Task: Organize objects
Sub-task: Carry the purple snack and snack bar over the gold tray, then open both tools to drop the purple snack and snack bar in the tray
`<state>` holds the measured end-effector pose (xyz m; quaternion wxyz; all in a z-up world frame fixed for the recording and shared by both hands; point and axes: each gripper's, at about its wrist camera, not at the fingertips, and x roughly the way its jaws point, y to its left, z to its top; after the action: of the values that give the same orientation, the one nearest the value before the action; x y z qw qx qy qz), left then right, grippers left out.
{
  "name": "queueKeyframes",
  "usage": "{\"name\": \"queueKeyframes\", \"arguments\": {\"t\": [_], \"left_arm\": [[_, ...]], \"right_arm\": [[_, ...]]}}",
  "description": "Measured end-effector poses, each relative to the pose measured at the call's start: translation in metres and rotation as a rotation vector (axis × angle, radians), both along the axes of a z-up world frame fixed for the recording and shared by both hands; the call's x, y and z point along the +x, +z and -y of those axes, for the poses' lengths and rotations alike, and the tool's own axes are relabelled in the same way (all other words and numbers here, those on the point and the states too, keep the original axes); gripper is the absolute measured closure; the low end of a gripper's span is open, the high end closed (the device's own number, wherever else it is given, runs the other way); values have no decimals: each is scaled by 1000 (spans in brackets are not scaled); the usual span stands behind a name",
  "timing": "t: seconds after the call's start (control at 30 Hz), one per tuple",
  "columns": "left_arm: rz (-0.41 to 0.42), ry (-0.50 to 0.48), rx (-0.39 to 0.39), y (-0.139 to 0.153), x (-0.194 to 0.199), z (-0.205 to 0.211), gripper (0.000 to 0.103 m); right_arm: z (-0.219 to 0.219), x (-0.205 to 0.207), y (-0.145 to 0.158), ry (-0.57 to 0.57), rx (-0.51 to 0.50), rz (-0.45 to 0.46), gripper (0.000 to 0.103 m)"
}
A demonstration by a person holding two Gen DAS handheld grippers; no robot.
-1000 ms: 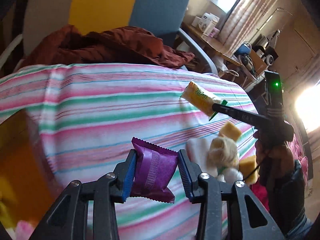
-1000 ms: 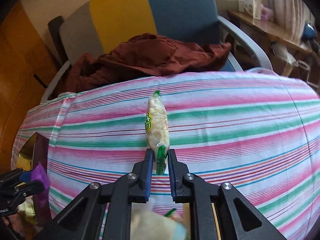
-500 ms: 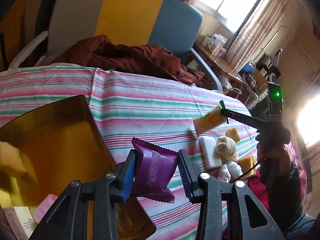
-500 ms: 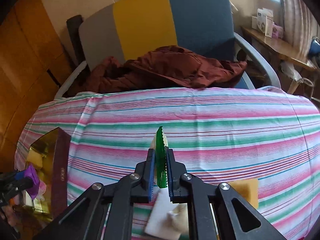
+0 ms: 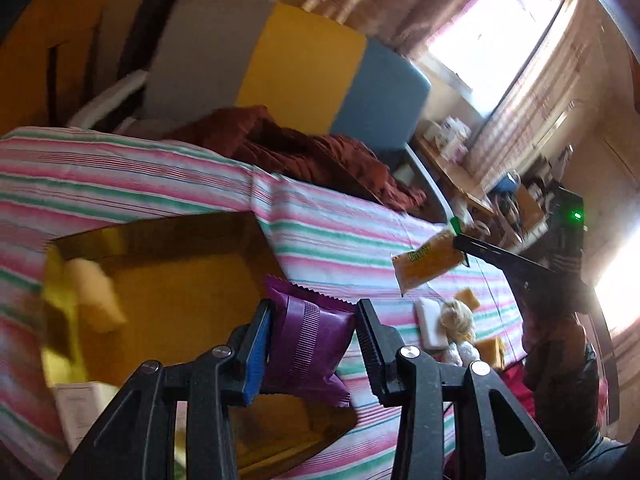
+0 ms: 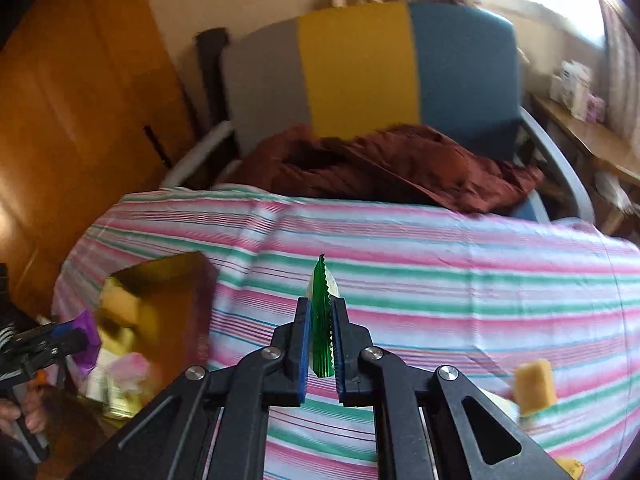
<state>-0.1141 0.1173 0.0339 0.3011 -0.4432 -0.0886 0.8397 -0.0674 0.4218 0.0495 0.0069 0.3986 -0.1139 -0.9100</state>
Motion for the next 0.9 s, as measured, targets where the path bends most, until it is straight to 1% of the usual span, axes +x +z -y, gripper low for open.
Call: {"name": "queueKeyframes", "arguments": {"t": [0.13,0.23,0.37,0.47,0.57,0.7,0.77,0.9], "left_arm": [[-23,108,20,10,-2,54,62],[-31,177,33,13,-3,89,62],[-22,260,49,8,-5,131,62],[-13,298,56,1,-5,150,62],[2,314,66,-7,-6,159,62],[20,308,84,-15,-10,161,62],[34,294,96,-19,-13,156,62],[48,272,95,-28,-17,145,62]], "right_arm": [[49,-14,19,104,-18,-40,93],[85,-26,24,177,-32,-44,93],[127,-44,18,250,-43,-17,93],[153,-56,7,281,-44,13,93],[171,-67,-5,300,-59,45,93],[188,-78,-18,307,-103,74,93],[194,-80,-22,306,-102,79,93],[202,-80,-27,309,-116,86,93]]}}
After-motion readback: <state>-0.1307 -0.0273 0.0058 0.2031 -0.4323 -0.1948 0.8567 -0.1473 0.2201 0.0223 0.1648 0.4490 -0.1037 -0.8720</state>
